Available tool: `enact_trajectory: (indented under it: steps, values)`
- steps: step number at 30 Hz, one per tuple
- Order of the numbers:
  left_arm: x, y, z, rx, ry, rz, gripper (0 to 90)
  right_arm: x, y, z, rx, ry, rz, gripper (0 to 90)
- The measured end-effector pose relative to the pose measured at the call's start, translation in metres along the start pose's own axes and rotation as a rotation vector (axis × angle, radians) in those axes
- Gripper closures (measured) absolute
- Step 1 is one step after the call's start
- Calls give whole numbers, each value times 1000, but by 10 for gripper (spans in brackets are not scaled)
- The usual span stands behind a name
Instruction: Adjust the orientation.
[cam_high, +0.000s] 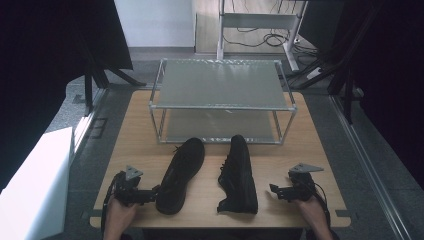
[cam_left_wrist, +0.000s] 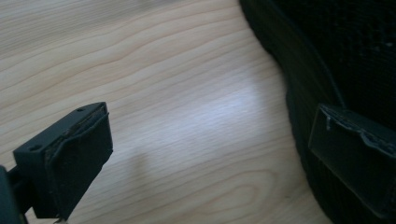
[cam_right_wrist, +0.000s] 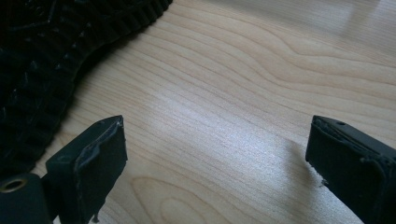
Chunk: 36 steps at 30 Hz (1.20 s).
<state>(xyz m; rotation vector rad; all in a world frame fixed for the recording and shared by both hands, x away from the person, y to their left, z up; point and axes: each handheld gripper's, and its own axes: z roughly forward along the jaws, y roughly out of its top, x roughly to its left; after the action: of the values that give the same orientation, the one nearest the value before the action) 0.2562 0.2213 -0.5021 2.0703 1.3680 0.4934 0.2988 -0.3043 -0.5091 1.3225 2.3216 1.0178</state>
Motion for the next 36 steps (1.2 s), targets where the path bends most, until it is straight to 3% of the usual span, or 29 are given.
enact_trajectory:
  steps: [8,24,28,32,36]
  values:
    - [-19,5,4,1,-40,49,0,0,0,-1,-13,1,-3,54]
    - [-45,12,13,-31,-130,65,0,0,0,0,-30,-1,-8,41]
    - [-43,12,13,-32,-138,60,0,-1,0,-1,-31,0,-6,41]
    - [-35,12,6,-58,-91,53,0,-1,0,-2,-40,0,-2,41]
    - [-22,10,-1,-87,-63,-3,0,-1,1,-3,-51,4,-10,49]
